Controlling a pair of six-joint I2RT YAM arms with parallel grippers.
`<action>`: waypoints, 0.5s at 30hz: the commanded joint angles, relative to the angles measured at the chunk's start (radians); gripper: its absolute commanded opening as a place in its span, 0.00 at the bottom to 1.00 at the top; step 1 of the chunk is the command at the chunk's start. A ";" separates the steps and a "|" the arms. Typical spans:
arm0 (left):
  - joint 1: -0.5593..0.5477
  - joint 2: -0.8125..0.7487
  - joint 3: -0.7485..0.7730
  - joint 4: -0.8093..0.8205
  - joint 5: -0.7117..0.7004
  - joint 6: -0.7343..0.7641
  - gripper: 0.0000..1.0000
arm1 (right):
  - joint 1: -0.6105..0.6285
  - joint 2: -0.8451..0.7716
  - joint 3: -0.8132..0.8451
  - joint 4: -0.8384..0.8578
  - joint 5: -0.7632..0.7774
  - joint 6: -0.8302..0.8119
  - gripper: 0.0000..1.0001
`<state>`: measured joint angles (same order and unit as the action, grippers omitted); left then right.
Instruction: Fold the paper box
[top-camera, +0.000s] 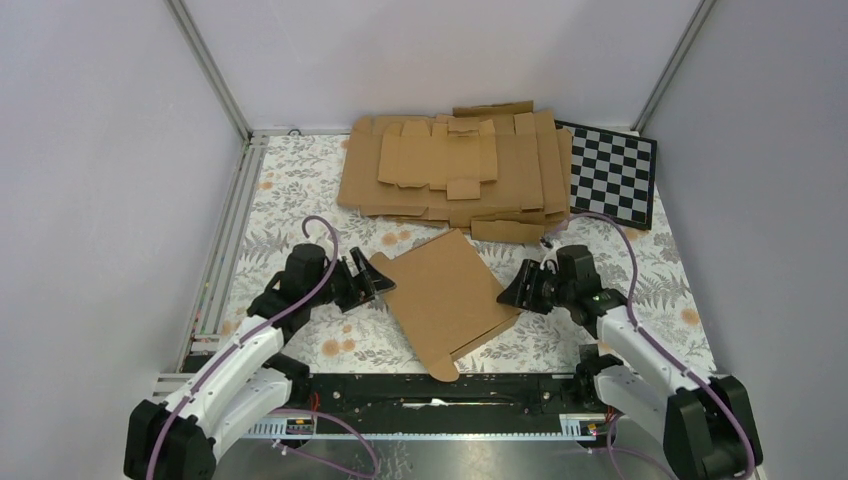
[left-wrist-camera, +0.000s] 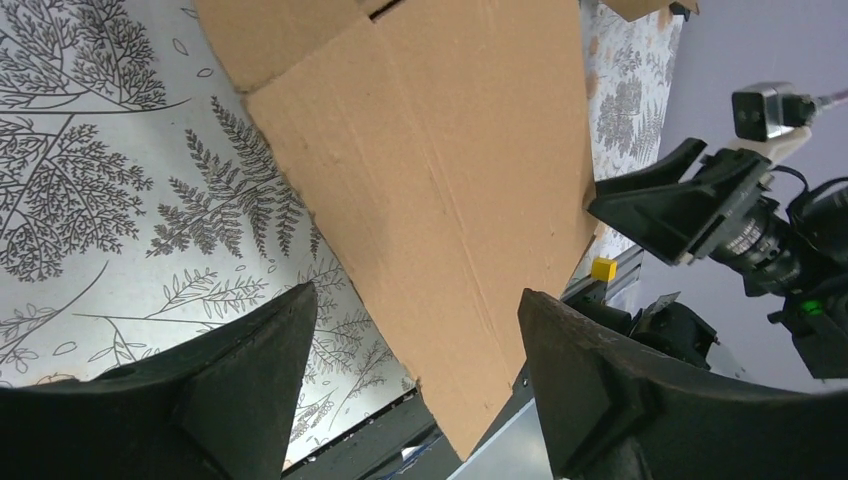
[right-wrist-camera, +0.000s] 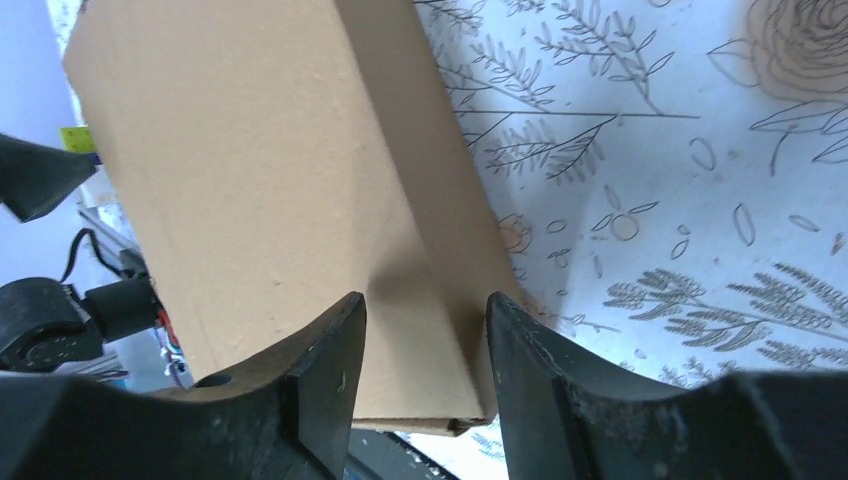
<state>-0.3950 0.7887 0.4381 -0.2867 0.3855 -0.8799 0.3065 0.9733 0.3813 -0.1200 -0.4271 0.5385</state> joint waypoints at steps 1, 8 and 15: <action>0.019 0.015 0.043 0.025 0.038 0.002 0.75 | 0.000 -0.085 0.029 -0.062 -0.034 0.027 0.58; 0.033 -0.137 0.011 -0.134 -0.125 -0.083 0.57 | 0.001 0.010 0.133 -0.024 0.051 0.013 0.66; 0.035 -0.235 -0.048 -0.209 -0.182 -0.150 0.11 | 0.001 0.158 0.139 0.126 0.019 0.046 0.55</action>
<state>-0.3656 0.5812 0.4255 -0.4572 0.2497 -0.9783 0.3065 1.0706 0.4892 -0.0940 -0.4026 0.5644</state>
